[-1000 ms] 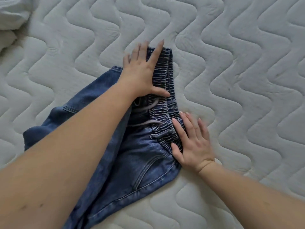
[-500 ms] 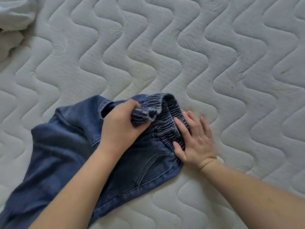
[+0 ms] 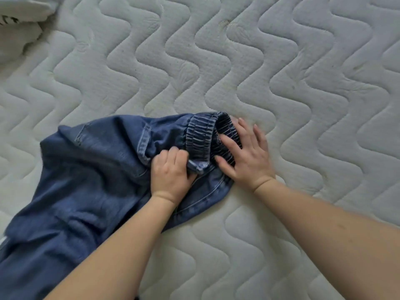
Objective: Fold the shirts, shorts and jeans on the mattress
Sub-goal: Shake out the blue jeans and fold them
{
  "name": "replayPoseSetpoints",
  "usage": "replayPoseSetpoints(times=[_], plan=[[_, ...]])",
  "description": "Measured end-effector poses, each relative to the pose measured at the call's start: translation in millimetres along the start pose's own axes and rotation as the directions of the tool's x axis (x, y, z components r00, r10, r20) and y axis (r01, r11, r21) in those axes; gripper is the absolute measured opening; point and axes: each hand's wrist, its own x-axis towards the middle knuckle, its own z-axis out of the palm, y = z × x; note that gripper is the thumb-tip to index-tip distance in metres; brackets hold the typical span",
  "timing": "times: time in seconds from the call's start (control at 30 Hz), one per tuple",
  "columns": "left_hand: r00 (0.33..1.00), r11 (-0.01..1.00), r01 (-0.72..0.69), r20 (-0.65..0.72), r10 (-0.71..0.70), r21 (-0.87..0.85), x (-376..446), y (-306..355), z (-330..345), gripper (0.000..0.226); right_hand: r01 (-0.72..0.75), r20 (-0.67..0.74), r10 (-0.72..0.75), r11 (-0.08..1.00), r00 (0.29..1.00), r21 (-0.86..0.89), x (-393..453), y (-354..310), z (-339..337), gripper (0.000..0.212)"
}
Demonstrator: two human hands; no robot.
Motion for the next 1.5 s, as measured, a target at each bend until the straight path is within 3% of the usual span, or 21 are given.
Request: replayPoseSetpoints(times=[0.07,0.17,0.27,0.37,0.5,0.57,0.67,0.83,0.93,1.07,1.23,1.33,1.5], plan=[[0.982,0.996,0.084,0.172,-0.084,0.011,11.2,5.3,-13.8,0.038,-0.001,0.015,0.001,1.0,1.0,0.002,0.8,-4.2,-8.7,0.045],[0.878,0.946,0.3,0.423,-0.225,-0.118,26.2,11.2,-40.8,0.041,-0.136,0.161,0.119,0.985,0.98,0.103,3.4,-15.2,-28.4,0.045],[0.753,0.746,0.576,0.572,-0.325,-0.334,14.3,24.4,-78.3,0.042,-0.403,0.335,0.303,0.87,0.892,0.284,-13.7,-37.7,-48.8,0.034],[0.735,0.633,0.636,0.597,-0.322,-0.441,-31.1,52.8,-118.2,0.041,-0.526,0.457,0.351,0.78,0.817,0.34,-61.2,-56.9,-77.8,0.024],[0.738,0.504,0.674,0.513,-0.437,-0.54,-90.1,93.4,-174.5,0.024,-0.502,0.479,0.3,0.778,0.825,0.379,-118.3,-67.7,-136.6,0.017],[0.784,0.499,0.616,0.413,-0.464,-0.609,-103.9,112.0,-204.7,0.02,-0.499,0.498,0.282,0.779,0.82,0.38,-131.8,-71.4,-175.0,0.015],[0.887,0.613,0.451,0.249,-0.389,-0.648,-105.3,133.6,-260.4,0.021,-0.44,0.516,0.205,0.81,0.831,0.387,-143.6,-71.0,-240.8,0.009],[0.977,0.815,0.173,0.203,-0.07,-0.552,-75.1,150.9,-363.3,0.053,-0.31,0.491,0.128,0.899,0.862,0.309,-137.8,-62.3,-349.8,0.008],[0.952,0.887,0.033,0.285,0.112,-0.46,-55.4,157.2,-415.3,0.052,-0.231,0.471,0.119,0.955,0.874,0.187,-129.1,-62.6,-410.1,0.019],[0.921,0.94,-0.044,0.351,0.17,-0.339,-40.2,148.5,-481.7,0.061,-0.116,0.398,0.104,0.993,0.912,0.007,-120.4,-63.0,-481.3,0.024],[0.863,0.918,-0.276,0.347,0.366,-0.283,-29.4,150.1,-549.8,0.073,0.149,0.215,-0.089,0.949,0.973,-0.278,-110.1,-70.4,-548.3,0.029],[0.843,0.882,-0.447,0.258,0.471,-0.151,-32.3,152.3,-578.6,0.079,0.202,0.116,-0.174,0.929,0.978,-0.311,-107.5,-77.9,-579.3,0.025],[0.84,0.837,-0.542,-0.023,0.542,-0.072,-41.1,138.5,-619.3,0.048,0.286,0.089,-0.273,0.878,0.958,-0.384,-107.1,-99.8,-617.1,0.028]])
